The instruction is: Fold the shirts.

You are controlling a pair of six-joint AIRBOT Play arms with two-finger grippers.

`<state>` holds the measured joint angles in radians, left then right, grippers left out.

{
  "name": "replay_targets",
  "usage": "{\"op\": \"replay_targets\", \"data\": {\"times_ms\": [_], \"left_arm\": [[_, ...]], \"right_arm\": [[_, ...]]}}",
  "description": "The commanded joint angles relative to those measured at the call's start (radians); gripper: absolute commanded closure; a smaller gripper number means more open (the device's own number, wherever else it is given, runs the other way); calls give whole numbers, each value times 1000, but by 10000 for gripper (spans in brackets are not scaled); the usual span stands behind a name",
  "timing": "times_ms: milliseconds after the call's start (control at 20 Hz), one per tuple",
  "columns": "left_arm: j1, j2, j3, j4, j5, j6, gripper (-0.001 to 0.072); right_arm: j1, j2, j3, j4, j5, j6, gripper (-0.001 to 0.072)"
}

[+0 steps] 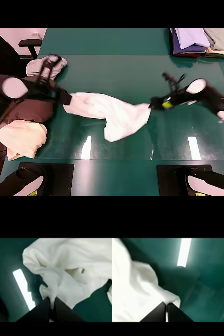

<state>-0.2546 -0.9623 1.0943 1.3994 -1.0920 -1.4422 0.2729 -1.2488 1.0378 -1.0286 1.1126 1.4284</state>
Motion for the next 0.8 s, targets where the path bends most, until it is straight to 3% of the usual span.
{"op": "replay_targets", "data": {"times_ms": [0,200,400,750], "left_arm": [[0,80,212,94,-53,2,674],[0,193,521,79,-56,2,674],[0,284,684,53,-82,0,674],[0,292,794,24,-225,-51,675]], "right_arm": [[-91,182,244,-57,123,-9,700],[-204,325,623,-72,281,-8,700],[-322,389,832,-73,368,-7,701],[-554,266,1054,-70,600,58,701]]}}
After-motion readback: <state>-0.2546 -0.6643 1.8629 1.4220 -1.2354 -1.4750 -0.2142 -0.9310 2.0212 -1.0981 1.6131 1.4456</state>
